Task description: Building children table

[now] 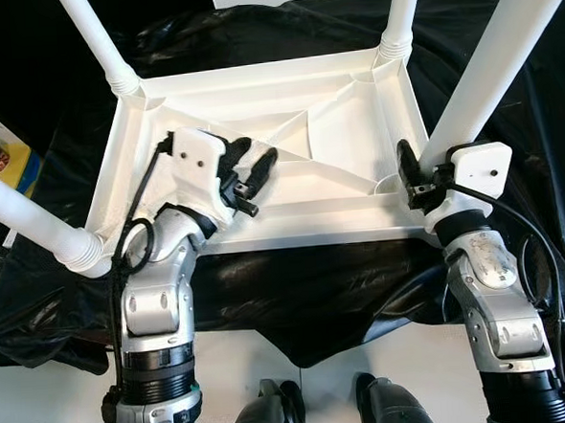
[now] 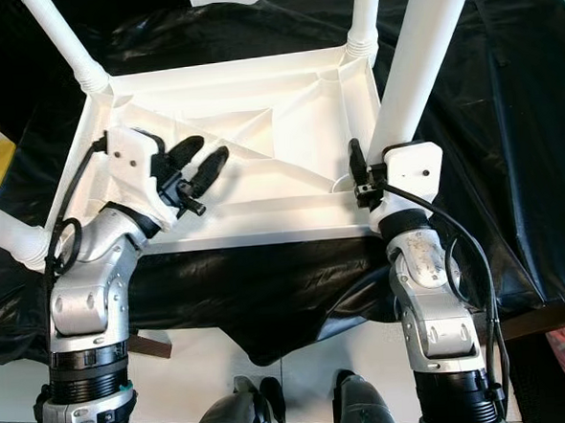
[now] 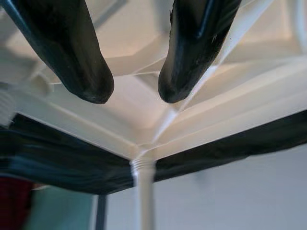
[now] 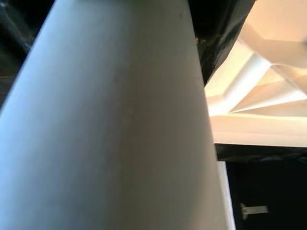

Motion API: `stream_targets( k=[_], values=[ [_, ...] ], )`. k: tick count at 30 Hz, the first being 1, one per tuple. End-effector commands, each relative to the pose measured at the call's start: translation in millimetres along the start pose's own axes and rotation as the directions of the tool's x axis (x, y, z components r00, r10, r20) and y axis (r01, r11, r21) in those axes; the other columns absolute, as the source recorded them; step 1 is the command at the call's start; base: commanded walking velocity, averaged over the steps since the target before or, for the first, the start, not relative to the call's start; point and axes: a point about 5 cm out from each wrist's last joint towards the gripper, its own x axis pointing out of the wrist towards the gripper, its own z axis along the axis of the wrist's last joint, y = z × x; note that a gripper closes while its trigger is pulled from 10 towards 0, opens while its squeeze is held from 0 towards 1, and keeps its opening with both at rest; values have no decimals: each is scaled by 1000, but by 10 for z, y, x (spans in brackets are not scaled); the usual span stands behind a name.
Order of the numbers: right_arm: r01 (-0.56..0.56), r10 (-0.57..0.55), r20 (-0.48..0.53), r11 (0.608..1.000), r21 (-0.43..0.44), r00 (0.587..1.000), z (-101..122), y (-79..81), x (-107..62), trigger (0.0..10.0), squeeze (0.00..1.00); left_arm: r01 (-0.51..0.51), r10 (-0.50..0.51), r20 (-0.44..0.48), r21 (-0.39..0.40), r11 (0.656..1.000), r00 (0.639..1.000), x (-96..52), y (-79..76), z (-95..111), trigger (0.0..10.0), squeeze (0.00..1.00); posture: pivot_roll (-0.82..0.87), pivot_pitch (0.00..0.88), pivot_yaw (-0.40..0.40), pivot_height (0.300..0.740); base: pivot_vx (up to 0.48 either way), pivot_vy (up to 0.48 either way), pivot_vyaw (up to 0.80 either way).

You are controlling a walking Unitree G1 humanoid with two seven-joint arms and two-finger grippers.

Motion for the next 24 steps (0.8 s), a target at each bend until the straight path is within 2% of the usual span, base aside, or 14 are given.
stream_targets(
  k=[1, 6, 9, 14, 18, 24],
  values=[
    [11, -11, 17, 1000, -17, 1000, 35, -28, 0, 10000, 0, -60, 60, 8, 21, 998, 998, -17, 3, -2, 10000, 0, -108, 208, 83, 740, 0, 0, 0],
    [13, -12, 21, 999, -33, 1000, 39, -45, -12, 10000, 0, -35, 35, 3, 14, 999, 999, -9, -34, -27, 10000, 0, -113, 207, 81, 740, 0, 0, 0],
    [29, -29, 12, 998, -47, 1000, 18, -89, -80, 10000, 0, 55, -55, 8, -9, 998, 998, -10, -145, -46, 10000, 0, -119, 207, 79, 740, 0, 0, 0],
    [45, -45, 3, 998, -52, 999, 0, -116, -125, 10000, 0, 114, -114, 12, -21, 993, 993, -22, -212, -55, 10000, 0, -122, 206, 79, 740, 0, 0, 0],
    [68, -69, -17, 997, -46, 997, -45, -146, -200, 10000, 0, 225, -225, 9, -23, 974, 974, -53, -339, -99, 10000, 0, -130, 212, 88, 740, 0, 0, 0],
    [71, -72, -23, 997, -21, 997, -80, -142, -208, 10000, 0, 264, -265, -13, -40, 964, 964, -42, -390, -169, 10000, 0, -142, 197, 97, 740, 0, 0, 0]
  ],
)
